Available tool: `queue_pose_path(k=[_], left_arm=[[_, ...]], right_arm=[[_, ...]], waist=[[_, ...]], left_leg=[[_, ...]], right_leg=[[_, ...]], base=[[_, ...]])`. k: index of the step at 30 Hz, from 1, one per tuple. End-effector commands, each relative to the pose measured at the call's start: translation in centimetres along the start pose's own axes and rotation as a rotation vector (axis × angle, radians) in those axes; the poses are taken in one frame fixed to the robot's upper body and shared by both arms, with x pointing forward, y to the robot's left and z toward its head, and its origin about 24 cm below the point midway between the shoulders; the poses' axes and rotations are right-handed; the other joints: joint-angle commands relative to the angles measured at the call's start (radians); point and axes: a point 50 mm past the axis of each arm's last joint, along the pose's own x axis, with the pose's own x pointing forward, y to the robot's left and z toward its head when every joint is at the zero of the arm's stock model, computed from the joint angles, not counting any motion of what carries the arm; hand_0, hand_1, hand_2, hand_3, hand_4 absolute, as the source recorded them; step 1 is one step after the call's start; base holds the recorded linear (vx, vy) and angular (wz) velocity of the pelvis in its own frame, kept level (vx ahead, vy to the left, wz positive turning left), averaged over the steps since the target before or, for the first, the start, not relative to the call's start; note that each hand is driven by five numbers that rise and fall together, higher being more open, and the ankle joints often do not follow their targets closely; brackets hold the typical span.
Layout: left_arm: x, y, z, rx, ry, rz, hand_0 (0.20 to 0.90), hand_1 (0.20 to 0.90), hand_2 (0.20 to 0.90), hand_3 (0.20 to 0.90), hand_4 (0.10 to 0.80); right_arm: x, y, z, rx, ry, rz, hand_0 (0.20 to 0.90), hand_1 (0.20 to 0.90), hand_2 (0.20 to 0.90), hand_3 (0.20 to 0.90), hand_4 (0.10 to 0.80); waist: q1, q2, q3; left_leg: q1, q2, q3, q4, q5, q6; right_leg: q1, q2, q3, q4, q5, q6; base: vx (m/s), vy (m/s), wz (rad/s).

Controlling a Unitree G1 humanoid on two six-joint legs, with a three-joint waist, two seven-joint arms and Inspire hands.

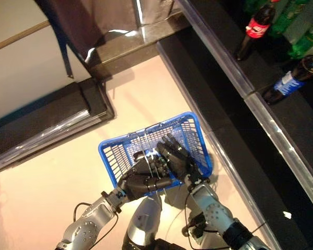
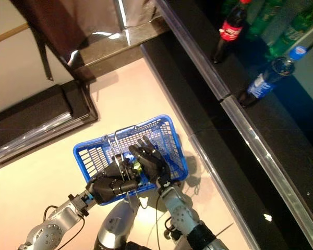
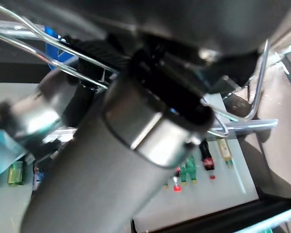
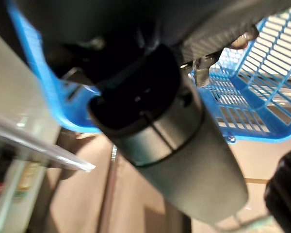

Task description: Pick up the drink and place into the basket.

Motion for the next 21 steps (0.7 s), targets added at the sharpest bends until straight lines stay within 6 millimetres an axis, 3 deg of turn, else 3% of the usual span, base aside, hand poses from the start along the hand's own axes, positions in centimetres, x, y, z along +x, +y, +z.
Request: queue_pose_path(k=[1, 7, 15, 21], left_arm=[[1.5, -7.5, 1.4, -0.01, -0.25, -0.532, 0.3, 0.3, 0.3, 0.2, 0.1], [0.6, -5.1, 0.7, 0.033, -0.284, -0.356, 0.3, 0.3, 0.3, 0.2, 0.1], [-2.7, 0.6, -0.7, 0.02, -0.377, 0.153, 0.3, 0.3, 0.3, 0.2, 0.1], [-5.8, 4.4, -3.0, 0.037, -0.353, 0.512, 0.3, 0.3, 0.3, 0.2, 0.1]], right_arm=[[-1.1, 2.1, 0.5, -0.032, -0.035, 0.212, 0.9, 0.9, 0.9, 0.9, 0.8], [-3.2, 1.1, 1.2, -0.067, -0.023, 0.282, 0.9, 0.9, 0.9, 0.9, 0.8], [-7.1, -0.5, -0.3, -0.021, 0.04, 0.349, 0.9, 0.9, 0.9, 0.9, 0.8], [-9.3, -2.0, -1.1, 0.024, 0.077, 0.394, 0.9, 0.9, 0.9, 0.9, 0.8]], waist=[[-0.049, 0.025, -0.118], [-0.12, 0.003, -0.153], [-0.209, -0.038, -0.253], [-0.283, -0.06, -0.326]], left_leg=[[0.014, -0.032, 0.053, 0.013, -0.043, 0.06], [0.04, -0.008, 0.107, 0.0, -0.032, 0.058], [0.141, 0.025, 0.18, -0.067, -0.039, 0.05], [0.221, 0.053, 0.275, -0.128, -0.044, 0.05]], right_leg=[[0.001, 0.071, -0.015, -0.071, 0.109, -0.049], [0.012, 0.096, 0.028, -0.132, 0.147, -0.052], [0.06, 0.126, 0.142, -0.22, 0.169, -0.036], [0.098, 0.129, 0.233, -0.289, 0.196, -0.019]], base=[[-0.02, -0.017, -0.14], [-0.04, -0.001, -0.27], [0.033, -0.004, -0.34], [0.022, 0.032, -0.56]])
